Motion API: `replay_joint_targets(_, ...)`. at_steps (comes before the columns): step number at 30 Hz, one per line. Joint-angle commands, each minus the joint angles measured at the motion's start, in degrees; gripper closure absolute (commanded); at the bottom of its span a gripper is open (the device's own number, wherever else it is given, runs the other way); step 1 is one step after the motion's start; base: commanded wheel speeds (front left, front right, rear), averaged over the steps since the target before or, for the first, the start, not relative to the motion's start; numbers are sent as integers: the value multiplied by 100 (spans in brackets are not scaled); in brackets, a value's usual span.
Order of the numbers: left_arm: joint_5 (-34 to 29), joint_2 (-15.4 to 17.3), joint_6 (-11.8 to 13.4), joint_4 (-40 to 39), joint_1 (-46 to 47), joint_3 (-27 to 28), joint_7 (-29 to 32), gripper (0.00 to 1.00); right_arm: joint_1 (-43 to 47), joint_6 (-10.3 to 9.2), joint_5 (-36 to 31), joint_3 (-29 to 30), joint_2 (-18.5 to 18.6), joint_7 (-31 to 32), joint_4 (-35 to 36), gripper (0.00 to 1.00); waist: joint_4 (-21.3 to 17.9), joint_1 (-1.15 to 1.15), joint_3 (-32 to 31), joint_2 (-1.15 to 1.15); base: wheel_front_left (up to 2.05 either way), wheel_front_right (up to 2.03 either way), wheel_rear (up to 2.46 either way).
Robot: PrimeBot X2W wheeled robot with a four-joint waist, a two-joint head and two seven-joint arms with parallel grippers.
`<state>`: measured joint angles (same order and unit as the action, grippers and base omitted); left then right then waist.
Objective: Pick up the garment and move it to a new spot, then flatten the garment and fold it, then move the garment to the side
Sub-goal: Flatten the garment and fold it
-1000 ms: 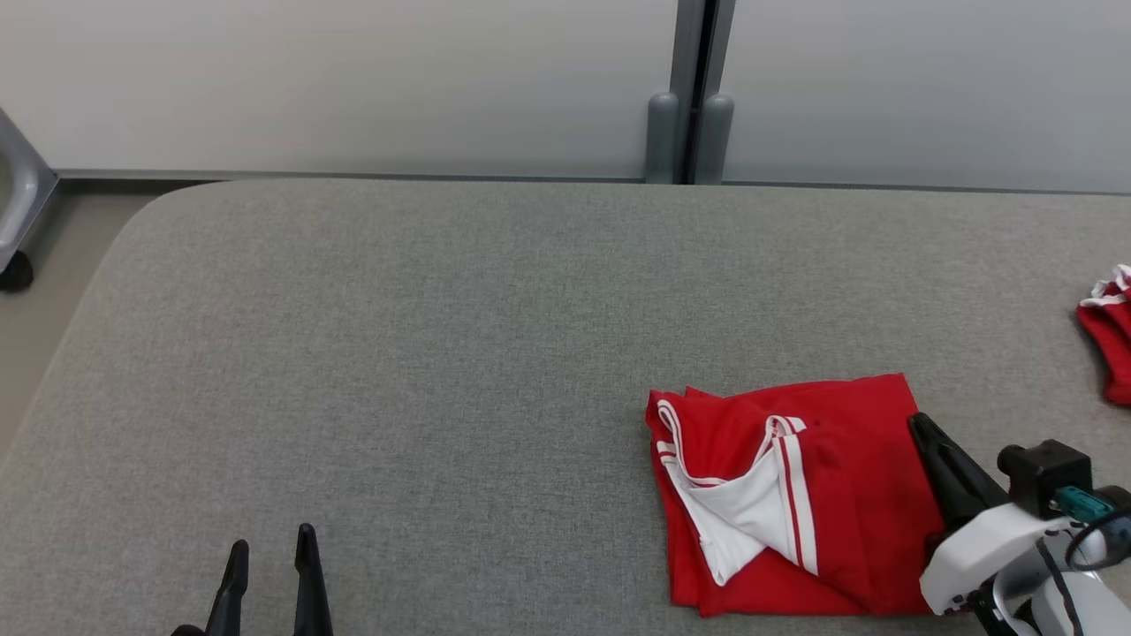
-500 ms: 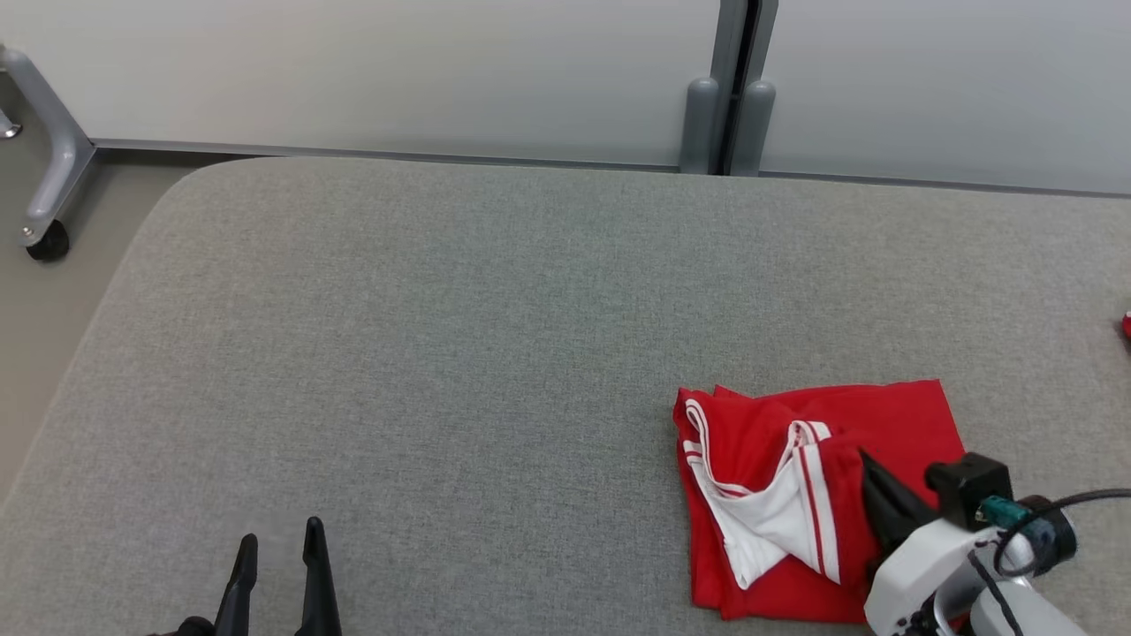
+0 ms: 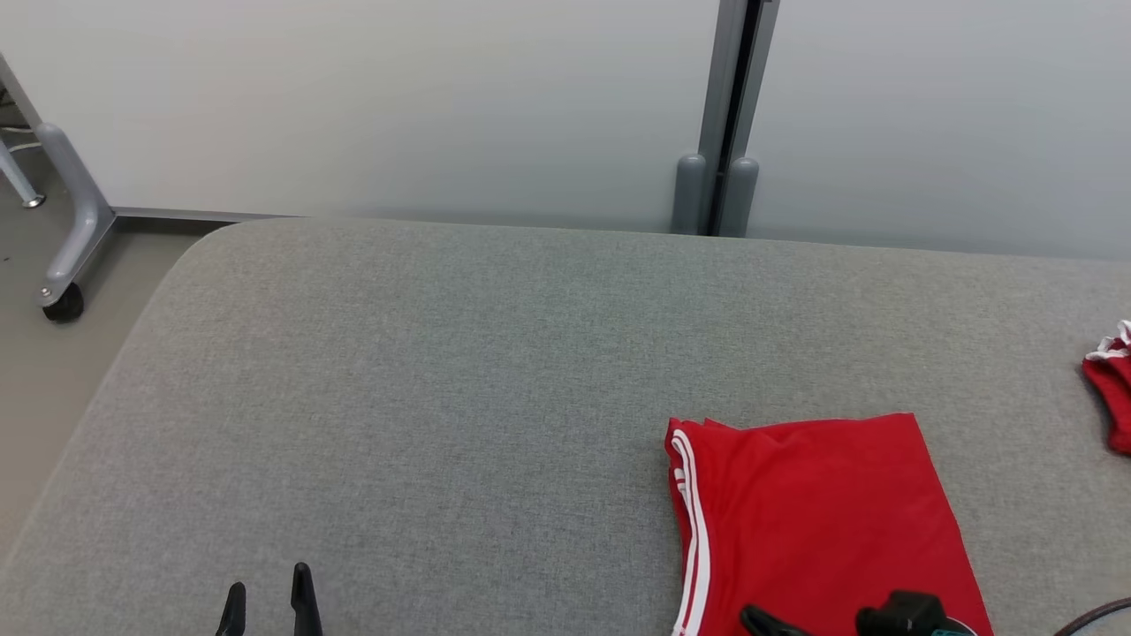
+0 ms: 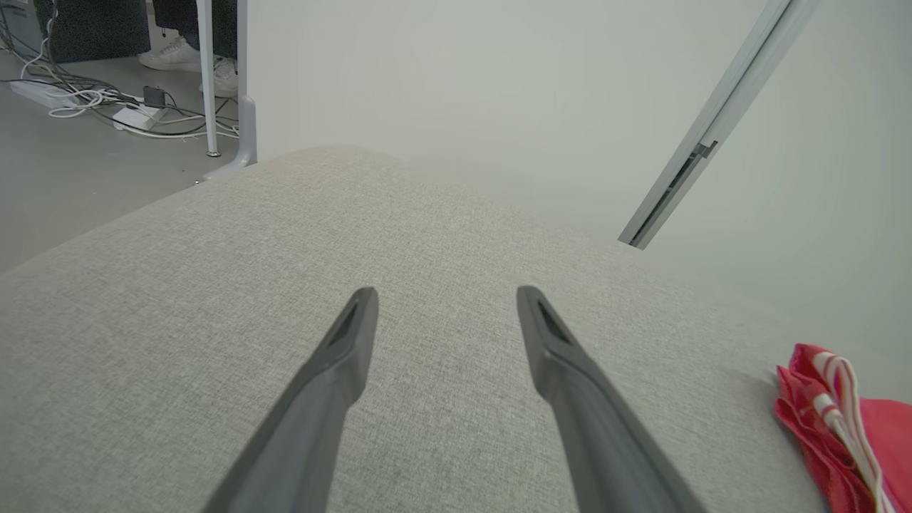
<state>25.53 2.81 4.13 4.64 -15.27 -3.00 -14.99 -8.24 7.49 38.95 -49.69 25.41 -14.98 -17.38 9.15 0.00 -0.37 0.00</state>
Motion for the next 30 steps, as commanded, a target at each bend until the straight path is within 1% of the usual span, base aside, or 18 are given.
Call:
replay_joint_targets(1, 35, 21, 40, -34, -49, 21, -24, 0, -24, 1, 65, -23, 92, -18, 37, 100, -89, 0, -64, 0, 0, 0, 0)
replay_joint_targets(3, 38, 22, 49, -63, -83, 58, -24, 0, -64, 1, 106, 77, 150, -21, 69, 100, -163, 0, -108, 0, 0, 0, 0)
replay_joint_targets(5, 48, 22, 54, -108, -126, 114, -24, 0, -28, 1, -10, 394, 169, -22, 110, 100, -246, 0, -163, 0, 0, 0, 0)
replay_joint_targets(9, -11, 22, 37, -185, -171, 236, -24, 0, 325, 1, -450, 1449, 99, -22, 274, 100, -405, 0, -243, 0, 0, 0, 0)
replay_joint_targets(11, -63, 22, 18, -196, -208, 289, -24, 0, 570, 1, -755, 2051, 45, -22, 393, 74, -478, 0, -276, 0, 0, 0, 0)
replay_joint_targets(12, -105, 23, 4, -201, -218, 314, -24, 0, 699, 1, -932, 2370, 21, -22, 455, 62, -509, 0, -295, 0, 0, 0, 0)
replay_joint_targets(13, -182, 22, -4, -193, -249, 340, -24, 0, 847, 1, -1110, 2675, -14, -23, 521, 21, -536, 0, -315, 0, 0, 0, 0)
replay_joint_targets(14, -233, 20, -21, -179, -290, 351, -24, 0, 993, 1, -1219, 2934, -84, -23, 612, 0, -560, 0, -337, 0, 0, 0, 0)
replay_joint_targets(16, -401, 23, -72, -140, -369, 396, -24, 0, 1292, 1, -1508, 3535, -168, -22, 746, 0, -605, 0, -374, 0, 0, 0, 0)
replay_joint_targets(19, -741, 22, -207, -75, -456, 426, -24, 0, 1671, 1, -1808, 4248, -370, -23, 903, 0, -639, 0, -402, 0, 0, 0, 0)
replay_joint_targets(22, -914, 22, -331, -23, -547, 479, -24, 0, 1973, 1, -2033, 4710, -577, -23, 989, 0, -669, 0, -414, 0, 0, 0, 0)
replay_joint_targets(25, -919, 21, -430, -21, -542, 531, -24, 0, 2154, 1, -2094, 4942, -805, -23, 1015, 0, -703, 0, -409, 0, 0, 0, 0)
replay_joint_targets(30, -901, 22, -484, -30, -496, 576, -24, 0, 2271, 1, -2120, 4983, -1059, -23, 1016, 0, -764, 0, -390, 0, 0, 0, 0)
